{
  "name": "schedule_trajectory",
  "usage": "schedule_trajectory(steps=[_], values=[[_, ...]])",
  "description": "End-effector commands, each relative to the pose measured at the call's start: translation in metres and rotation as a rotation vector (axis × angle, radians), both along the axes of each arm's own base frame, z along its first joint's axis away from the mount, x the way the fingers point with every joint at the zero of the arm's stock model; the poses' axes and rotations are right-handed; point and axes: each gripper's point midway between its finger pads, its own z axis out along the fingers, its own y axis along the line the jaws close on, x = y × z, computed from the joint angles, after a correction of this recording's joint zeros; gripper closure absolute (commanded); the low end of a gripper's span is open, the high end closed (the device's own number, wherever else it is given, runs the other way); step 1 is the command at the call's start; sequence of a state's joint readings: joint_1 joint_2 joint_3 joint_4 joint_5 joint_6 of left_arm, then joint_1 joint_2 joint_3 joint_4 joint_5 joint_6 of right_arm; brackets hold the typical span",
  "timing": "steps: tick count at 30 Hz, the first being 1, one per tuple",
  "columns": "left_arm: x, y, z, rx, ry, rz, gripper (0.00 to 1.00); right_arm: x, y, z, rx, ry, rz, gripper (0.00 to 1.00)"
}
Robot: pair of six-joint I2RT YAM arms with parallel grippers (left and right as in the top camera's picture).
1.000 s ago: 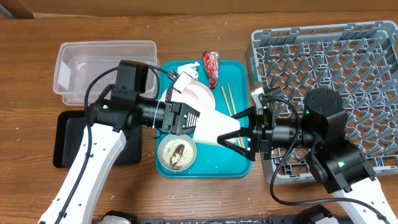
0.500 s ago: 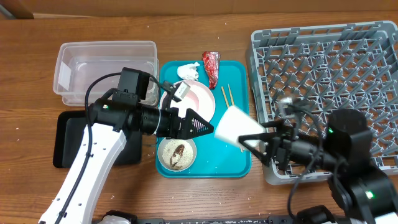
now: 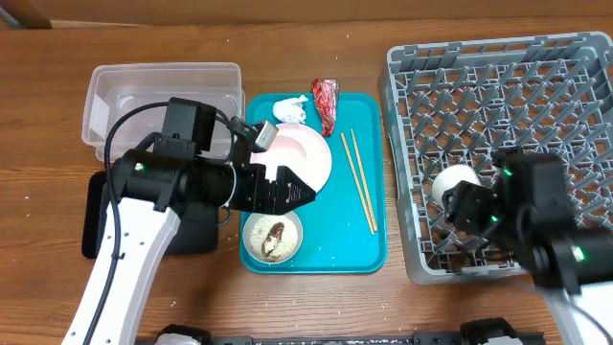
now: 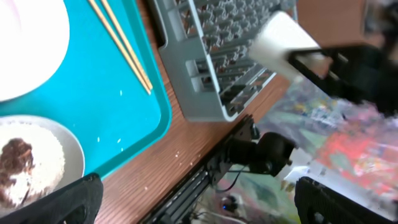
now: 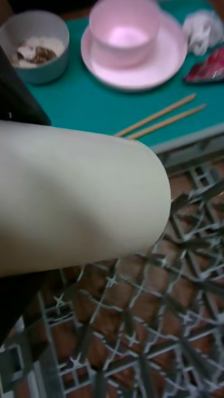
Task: Sort waste into correct bins and load items into the dishwasher
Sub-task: 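Carry the cup with the right gripper and set it upright in the rack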
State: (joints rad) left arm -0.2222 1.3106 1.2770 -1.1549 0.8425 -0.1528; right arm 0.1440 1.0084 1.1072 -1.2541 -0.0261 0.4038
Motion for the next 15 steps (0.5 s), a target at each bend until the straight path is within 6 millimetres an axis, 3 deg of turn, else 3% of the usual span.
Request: schedule_trajectory(steps=[1,5,8,10,12,15], values=[[-0.004,0.006,0.006,0.052,-0.062,-0.003,0.0,0.018,-0.007,-0.025,-0.058,0.109,-0.037,0.32],[-0.014,0.009,0.004,0.071,-0.048,-0.027,0.0,0.018,-0.007,-0.059,-0.08,0.276,-0.036,0.31],[-0.023,0.011,0.001,0.084,-0.022,-0.045,0.0,0.017,-0.007,-0.076,-0.092,0.357,-0.033,0.22],[-0.027,0.012,-0.001,0.09,-0.006,-0.049,0.02,0.013,-0.006,-0.082,-0.09,0.402,-0.03,0.18],[-0.028,0.016,-0.004,0.124,-0.007,-0.043,0.04,0.012,-0.004,-0.084,-0.082,0.415,-0.027,0.07],[-0.03,0.024,-0.01,0.201,-0.024,-0.023,0.05,0.02,-0.002,-0.075,-0.071,0.358,-0.026,0.0]])
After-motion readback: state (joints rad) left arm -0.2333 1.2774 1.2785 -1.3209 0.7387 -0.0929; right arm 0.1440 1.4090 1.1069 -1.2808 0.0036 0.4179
